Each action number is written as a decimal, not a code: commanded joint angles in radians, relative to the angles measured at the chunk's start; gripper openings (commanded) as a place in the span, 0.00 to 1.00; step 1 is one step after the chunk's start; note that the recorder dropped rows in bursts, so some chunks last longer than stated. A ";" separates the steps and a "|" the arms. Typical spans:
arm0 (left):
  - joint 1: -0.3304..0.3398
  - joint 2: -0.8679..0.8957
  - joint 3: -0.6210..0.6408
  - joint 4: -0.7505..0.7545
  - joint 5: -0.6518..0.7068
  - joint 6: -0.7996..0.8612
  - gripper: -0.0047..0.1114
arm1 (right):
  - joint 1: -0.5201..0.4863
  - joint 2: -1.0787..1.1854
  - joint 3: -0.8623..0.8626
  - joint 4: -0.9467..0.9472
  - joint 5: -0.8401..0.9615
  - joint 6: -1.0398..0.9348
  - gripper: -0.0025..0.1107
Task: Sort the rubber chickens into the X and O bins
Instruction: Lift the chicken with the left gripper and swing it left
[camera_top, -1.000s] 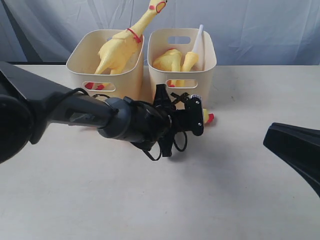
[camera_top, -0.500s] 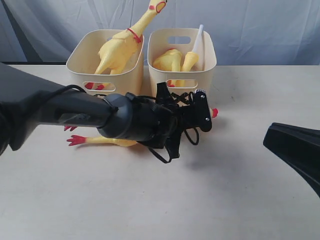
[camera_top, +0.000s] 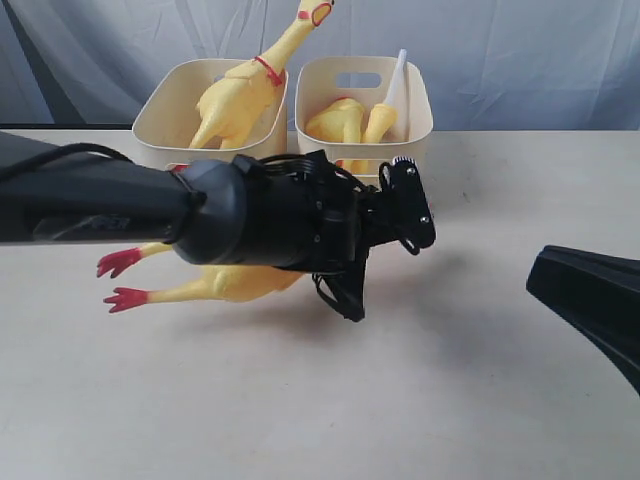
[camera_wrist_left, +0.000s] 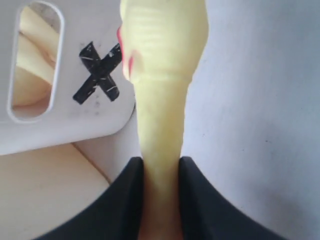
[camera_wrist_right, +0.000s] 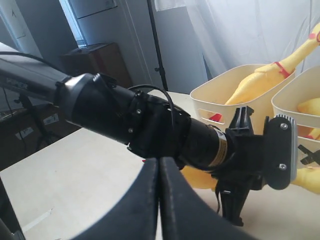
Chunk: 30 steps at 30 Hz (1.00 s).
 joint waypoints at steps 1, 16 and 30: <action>-0.009 -0.068 0.008 -0.030 0.048 0.015 0.04 | -0.004 -0.007 0.006 0.002 0.000 -0.003 0.02; -0.013 -0.381 0.177 -0.156 0.063 0.015 0.04 | -0.004 -0.007 0.006 0.002 0.000 -0.003 0.02; 0.063 -0.710 0.238 -0.161 0.082 0.009 0.04 | -0.004 -0.007 0.006 0.002 0.000 -0.003 0.02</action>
